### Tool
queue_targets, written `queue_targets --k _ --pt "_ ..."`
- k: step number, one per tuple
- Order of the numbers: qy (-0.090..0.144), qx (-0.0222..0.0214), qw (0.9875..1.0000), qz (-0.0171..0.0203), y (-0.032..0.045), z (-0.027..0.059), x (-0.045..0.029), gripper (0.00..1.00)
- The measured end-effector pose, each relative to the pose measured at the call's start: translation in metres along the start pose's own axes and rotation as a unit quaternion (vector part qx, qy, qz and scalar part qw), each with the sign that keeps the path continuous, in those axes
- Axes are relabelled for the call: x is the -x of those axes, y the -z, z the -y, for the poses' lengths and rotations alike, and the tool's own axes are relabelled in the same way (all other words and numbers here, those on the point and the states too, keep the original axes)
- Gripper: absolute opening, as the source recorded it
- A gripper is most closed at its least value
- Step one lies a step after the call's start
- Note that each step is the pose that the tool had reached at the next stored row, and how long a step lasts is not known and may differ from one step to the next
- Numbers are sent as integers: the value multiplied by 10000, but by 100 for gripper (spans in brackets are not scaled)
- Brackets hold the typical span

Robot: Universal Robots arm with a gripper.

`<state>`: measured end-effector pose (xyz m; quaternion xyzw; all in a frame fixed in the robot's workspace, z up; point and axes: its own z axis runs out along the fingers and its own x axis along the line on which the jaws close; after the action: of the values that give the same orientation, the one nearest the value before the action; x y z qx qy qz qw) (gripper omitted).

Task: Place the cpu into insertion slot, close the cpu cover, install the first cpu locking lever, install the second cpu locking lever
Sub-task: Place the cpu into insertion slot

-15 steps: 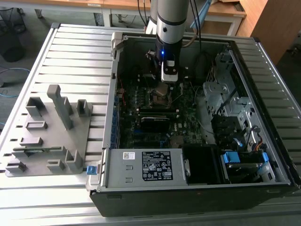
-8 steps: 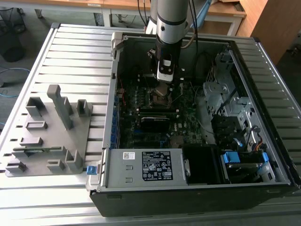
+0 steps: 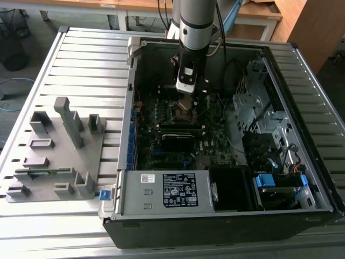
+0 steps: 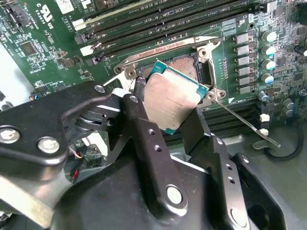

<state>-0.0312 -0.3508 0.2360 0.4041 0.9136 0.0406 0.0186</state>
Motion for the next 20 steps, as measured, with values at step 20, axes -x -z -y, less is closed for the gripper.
queue_targets --k 20 --pt "-788 -1 9969 71 0 -1 -2 54"
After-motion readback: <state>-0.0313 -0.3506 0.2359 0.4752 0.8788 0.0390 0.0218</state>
